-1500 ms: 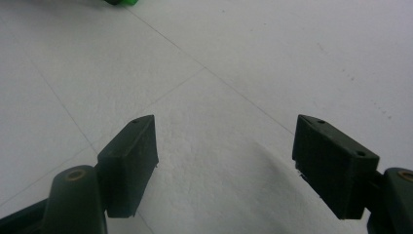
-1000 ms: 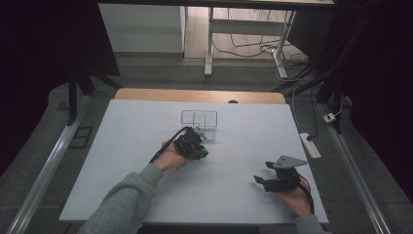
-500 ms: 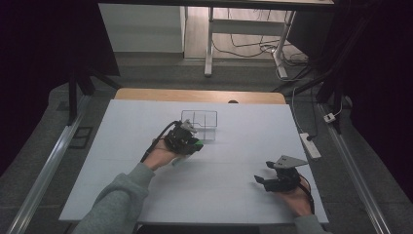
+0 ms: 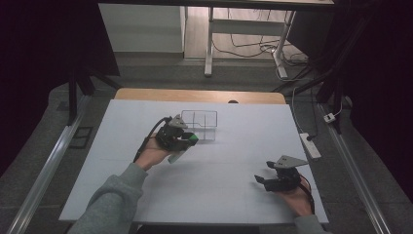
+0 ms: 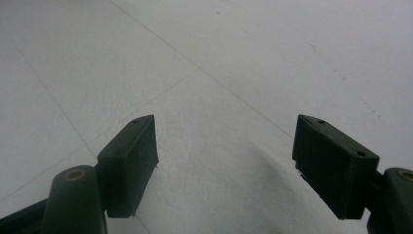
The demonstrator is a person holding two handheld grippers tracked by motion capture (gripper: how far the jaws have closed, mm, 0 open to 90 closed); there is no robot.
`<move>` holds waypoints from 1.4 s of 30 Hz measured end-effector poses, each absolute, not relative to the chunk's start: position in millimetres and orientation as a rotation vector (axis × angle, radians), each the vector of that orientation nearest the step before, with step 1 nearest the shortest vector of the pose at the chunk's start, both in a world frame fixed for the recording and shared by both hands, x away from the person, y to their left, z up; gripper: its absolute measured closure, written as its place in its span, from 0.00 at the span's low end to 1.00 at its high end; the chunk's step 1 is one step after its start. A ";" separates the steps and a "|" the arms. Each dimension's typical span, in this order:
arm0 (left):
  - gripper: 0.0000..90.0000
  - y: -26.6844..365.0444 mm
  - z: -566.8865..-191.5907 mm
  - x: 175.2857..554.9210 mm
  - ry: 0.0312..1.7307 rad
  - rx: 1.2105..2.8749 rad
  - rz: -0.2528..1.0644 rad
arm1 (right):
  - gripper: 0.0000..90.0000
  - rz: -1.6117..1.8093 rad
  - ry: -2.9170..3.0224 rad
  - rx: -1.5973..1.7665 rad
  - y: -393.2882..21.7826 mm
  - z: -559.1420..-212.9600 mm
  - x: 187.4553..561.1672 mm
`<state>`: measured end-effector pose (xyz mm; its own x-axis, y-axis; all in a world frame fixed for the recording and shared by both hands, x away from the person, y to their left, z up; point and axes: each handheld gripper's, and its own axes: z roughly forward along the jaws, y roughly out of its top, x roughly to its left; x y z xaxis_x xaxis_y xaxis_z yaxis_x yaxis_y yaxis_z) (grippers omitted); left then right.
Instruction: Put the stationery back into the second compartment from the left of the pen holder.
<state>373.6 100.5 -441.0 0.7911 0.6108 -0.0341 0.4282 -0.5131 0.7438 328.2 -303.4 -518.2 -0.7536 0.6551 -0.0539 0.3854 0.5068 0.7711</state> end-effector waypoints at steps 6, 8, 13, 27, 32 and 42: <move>0.74 107.0 -436.3 371.7 0.768 2.144 0.308 | 0.27 1.110 2.414 0.868 -303.5 -518.4 328.3; 0.74 109.0 -434.5 371.1 0.766 2.127 0.311 | 0.27 1.109 2.414 0.868 -303.6 -518.4 328.3; 0.74 113.6 -431.1 371.2 0.765 2.091 0.310 | 0.27 1.109 2.413 0.869 -303.4 -518.9 328.5; 0.74 119.9 -415.0 372.2 0.749 2.029 0.343 | 0.27 1.108 2.412 0.872 -304.1 -518.6 328.9; 0.74 121.1 -408.9 374.2 0.743 2.010 0.351 | 0.27 1.106 2.412 0.868 -304.0 -518.8 328.9; 0.74 121.8 -397.6 381.3 0.735 2.000 0.380 | 0.27 1.105 2.414 0.872 -304.2 -519.0 328.9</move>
